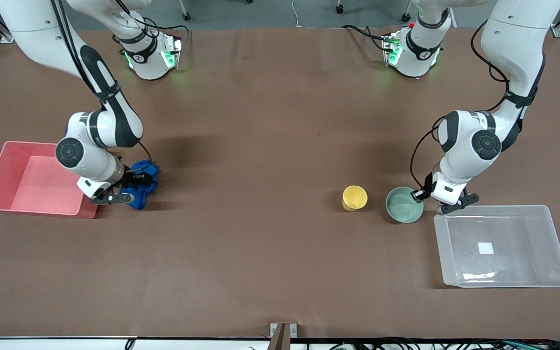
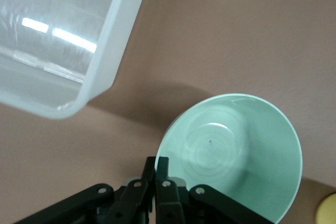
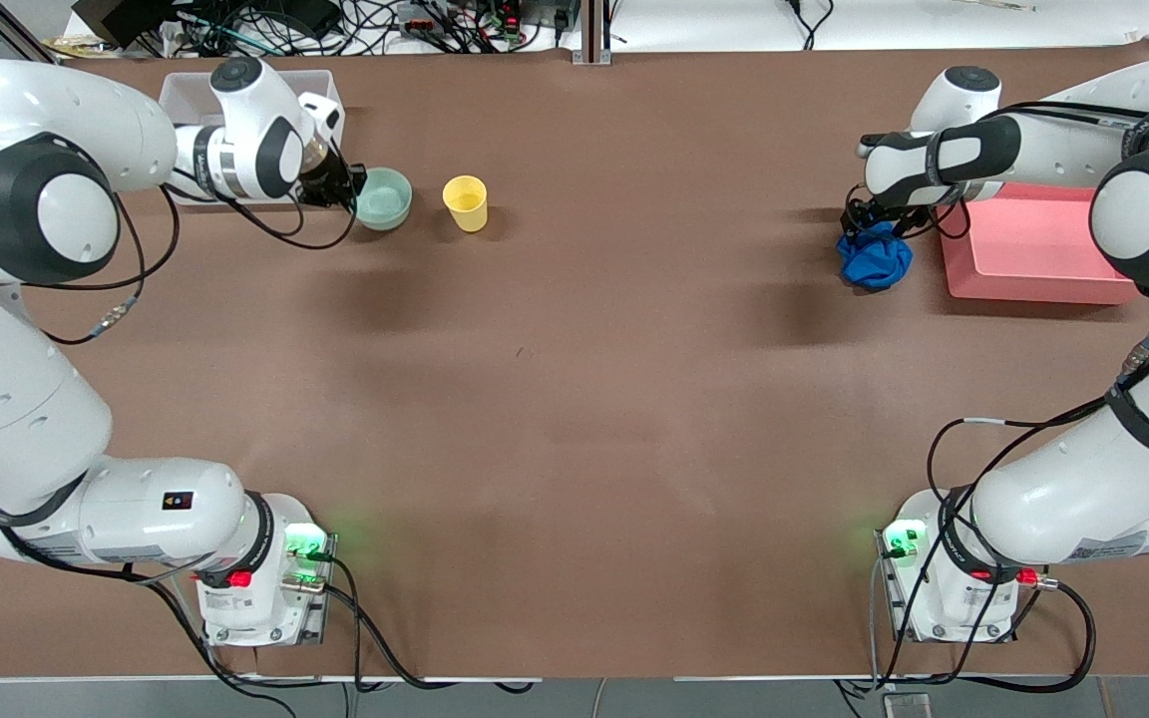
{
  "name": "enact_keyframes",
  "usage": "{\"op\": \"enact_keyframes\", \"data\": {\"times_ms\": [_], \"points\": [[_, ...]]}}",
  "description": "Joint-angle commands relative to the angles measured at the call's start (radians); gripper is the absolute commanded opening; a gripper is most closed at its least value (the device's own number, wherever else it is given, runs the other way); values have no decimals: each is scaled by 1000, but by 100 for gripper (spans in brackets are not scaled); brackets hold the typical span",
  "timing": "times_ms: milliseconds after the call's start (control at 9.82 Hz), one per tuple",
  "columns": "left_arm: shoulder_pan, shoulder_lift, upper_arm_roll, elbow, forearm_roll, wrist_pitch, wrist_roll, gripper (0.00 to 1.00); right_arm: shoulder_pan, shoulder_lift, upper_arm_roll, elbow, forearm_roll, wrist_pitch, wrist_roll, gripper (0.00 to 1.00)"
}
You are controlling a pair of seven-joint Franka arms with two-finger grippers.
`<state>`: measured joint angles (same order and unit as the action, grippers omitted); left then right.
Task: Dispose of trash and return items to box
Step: 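Grasp the blue cloth with the right gripper while the left grasps the bowl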
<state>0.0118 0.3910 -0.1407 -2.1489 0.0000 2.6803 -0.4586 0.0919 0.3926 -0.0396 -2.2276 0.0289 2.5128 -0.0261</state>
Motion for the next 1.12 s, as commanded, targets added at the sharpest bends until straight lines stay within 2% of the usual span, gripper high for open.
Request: {"op": "enact_keyframes", "data": {"times_ms": [0, 102, 204, 407, 611, 815, 1019], "points": [[0, -41, 4, 132, 2, -182, 4, 0, 3, -17, -3, -32, 0, -2, 5, 24], [5, -37, 7, 243, 8, -301, 43, 0, 3, -18, -3, -32, 0, -5, 6, 11], [14, -23, 19, 330, 26, -374, 102, 0, 2, -20, -3, -32, 0, -6, 5, 4], [110, 40, 23, 455, 92, -392, 287, 0, -3, -32, -3, -32, 2, -8, 5, 1], [181, 132, 23, 550, 95, -392, 464, 0, -6, -84, -5, -17, 0, -67, 5, 1], [220, 236, 21, 639, 89, -392, 627, 0, -29, -174, -8, 21, 0, -179, 5, 1], [235, 325, 23, 697, 89, -390, 688, 0, -73, -256, -8, 109, 0, -341, -1, 1]]}}
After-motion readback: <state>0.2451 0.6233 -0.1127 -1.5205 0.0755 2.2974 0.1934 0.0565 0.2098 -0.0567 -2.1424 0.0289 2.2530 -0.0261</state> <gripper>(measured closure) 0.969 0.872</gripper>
